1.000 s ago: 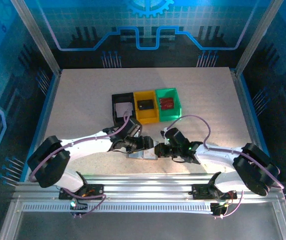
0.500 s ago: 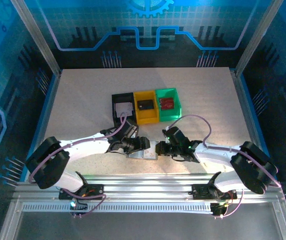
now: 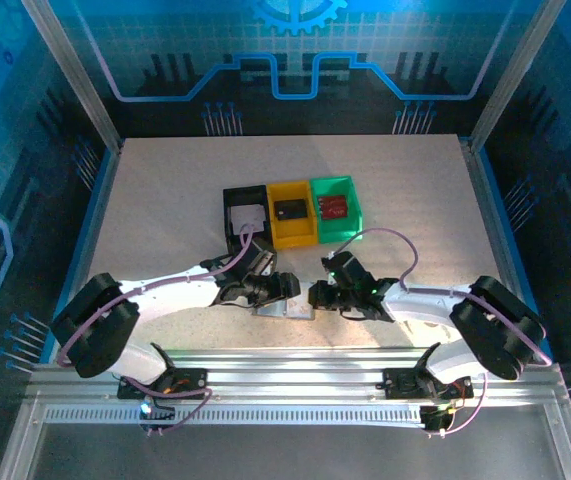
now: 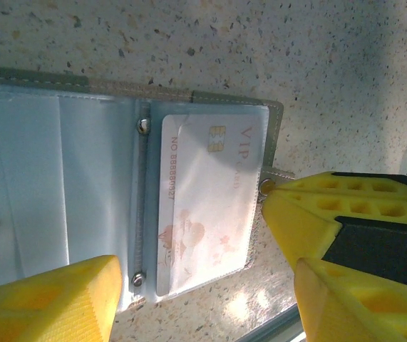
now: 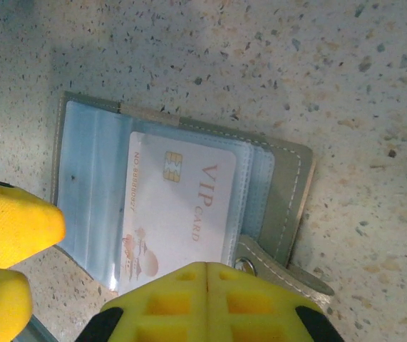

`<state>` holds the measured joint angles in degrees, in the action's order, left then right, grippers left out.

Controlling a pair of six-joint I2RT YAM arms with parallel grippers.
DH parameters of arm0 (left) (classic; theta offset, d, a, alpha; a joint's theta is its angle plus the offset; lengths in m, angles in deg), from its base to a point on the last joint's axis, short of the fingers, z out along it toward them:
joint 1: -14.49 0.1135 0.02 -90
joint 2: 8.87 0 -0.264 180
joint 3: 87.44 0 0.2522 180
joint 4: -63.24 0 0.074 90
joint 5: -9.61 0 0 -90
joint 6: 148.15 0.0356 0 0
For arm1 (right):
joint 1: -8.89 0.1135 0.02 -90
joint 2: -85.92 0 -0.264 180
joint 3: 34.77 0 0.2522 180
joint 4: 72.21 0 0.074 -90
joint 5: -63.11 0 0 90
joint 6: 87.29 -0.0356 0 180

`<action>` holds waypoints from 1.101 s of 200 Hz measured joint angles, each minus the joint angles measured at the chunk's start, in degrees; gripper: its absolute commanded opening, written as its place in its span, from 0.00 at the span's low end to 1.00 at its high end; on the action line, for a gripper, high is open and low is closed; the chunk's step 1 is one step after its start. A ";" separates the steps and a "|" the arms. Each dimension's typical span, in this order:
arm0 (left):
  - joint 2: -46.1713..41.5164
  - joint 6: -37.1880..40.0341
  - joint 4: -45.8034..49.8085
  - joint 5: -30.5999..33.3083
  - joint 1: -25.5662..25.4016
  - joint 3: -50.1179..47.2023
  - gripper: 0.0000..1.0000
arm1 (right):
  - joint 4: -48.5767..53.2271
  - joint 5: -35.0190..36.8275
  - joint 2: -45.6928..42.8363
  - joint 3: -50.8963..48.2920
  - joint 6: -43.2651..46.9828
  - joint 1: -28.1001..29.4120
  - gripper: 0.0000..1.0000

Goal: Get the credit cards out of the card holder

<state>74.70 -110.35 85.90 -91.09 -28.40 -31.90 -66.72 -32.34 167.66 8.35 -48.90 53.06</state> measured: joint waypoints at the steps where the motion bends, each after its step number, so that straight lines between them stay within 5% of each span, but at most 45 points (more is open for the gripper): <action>1: 0.00 0.00 -0.09 -0.02 0.00 -0.07 0.65 | -0.02 0.00 0.02 0.00 0.00 0.00 0.00; 220: 2.32 0.00 -1.18 -0.02 0.00 -0.57 0.55 | -2.25 -0.76 -0.20 -0.15 0.04 -0.85 0.00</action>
<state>77.02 -110.35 84.72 -91.11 -28.40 -32.47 -68.97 -33.10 167.46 8.20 -48.86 52.20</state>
